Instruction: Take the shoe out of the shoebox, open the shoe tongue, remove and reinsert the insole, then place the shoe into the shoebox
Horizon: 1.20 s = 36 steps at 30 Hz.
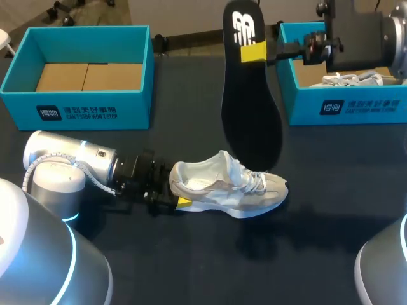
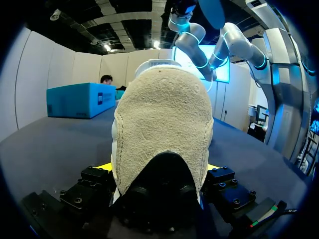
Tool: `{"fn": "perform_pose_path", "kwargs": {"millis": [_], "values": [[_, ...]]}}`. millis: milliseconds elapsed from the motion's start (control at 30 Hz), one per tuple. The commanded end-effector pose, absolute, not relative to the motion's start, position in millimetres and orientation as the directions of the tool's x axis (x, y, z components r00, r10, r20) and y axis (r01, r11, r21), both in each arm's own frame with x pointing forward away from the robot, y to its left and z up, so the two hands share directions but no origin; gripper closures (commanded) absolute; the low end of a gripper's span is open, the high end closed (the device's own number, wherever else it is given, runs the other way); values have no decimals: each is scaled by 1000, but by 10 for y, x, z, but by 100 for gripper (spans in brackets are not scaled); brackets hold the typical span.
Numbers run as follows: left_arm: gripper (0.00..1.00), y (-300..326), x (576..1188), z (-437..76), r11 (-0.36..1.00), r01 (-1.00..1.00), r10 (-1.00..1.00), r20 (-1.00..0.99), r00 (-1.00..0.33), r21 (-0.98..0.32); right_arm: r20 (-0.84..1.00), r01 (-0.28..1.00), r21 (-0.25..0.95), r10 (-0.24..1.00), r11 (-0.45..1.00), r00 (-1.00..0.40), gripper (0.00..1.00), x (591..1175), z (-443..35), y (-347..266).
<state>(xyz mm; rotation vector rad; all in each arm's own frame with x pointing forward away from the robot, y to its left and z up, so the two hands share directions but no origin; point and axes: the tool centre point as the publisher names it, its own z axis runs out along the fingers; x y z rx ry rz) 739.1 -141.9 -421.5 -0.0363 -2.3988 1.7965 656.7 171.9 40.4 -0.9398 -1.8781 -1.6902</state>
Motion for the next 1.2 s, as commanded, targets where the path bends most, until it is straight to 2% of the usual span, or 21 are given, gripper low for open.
{"fn": "perform_pose_path", "kwargs": {"millis": [33, 1200], "values": [[100, -1425, 7385, -4226, 286, -67, 105, 100, -989, -956, 719, 733, 680, 191, 4, -668, 100, 6463, 368, 1698], [100, -1425, 7385, -4226, 286, -67, 105, 100, -989, -956, 754, 772, 636, 196, 24, -627, 100, 6297, 422, 1855]]}}
